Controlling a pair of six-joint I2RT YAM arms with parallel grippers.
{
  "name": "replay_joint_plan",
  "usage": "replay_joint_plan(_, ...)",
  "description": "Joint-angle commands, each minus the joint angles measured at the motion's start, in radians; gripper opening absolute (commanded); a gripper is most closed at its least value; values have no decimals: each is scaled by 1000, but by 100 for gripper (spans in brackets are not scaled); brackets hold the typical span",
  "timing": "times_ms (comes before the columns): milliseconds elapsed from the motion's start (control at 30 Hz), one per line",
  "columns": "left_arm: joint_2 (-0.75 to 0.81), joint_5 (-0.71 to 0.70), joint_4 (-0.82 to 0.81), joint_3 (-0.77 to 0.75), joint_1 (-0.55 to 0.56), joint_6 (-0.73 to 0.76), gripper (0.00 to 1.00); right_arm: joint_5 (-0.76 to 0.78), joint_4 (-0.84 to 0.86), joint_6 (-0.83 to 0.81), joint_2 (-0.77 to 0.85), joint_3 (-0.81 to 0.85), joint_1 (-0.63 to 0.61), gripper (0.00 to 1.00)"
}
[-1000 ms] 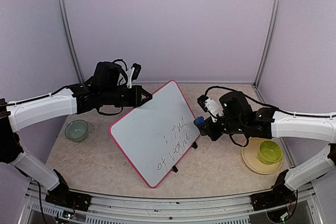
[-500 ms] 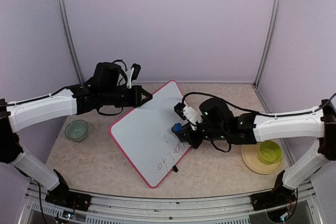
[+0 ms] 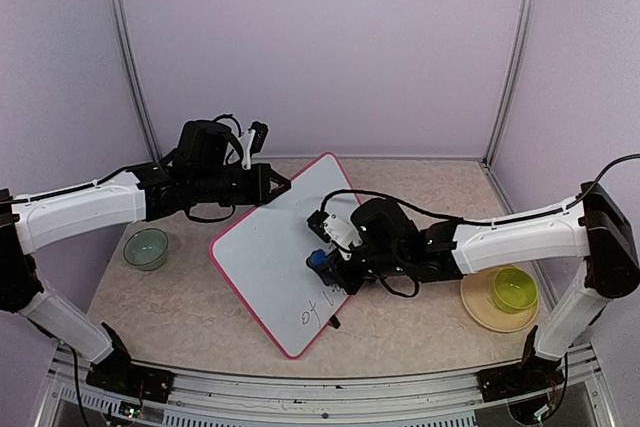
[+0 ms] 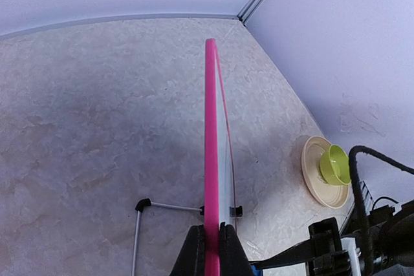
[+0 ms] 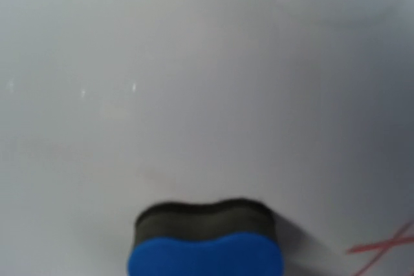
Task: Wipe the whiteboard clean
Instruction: Erase the whiteboard at the center of the board.
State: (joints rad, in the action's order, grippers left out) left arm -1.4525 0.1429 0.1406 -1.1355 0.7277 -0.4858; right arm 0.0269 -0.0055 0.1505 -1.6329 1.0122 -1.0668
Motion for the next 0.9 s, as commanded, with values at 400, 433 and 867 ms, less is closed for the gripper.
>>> replay_joint_plan(400, -19, -50, 77, 13, 30, -13, 0, -11, 28, 55, -19, -106, -34, 0)
replay_joint_plan(433, -21, -52, 78, 14, 31, -13, 0, -5, 24, 46, -22, -81, -33, 0)
replay_joint_plan(867, -24, -63, 69, 32, 33, -21, 0, 31, -35, -31, -67, 139, 0, 0)
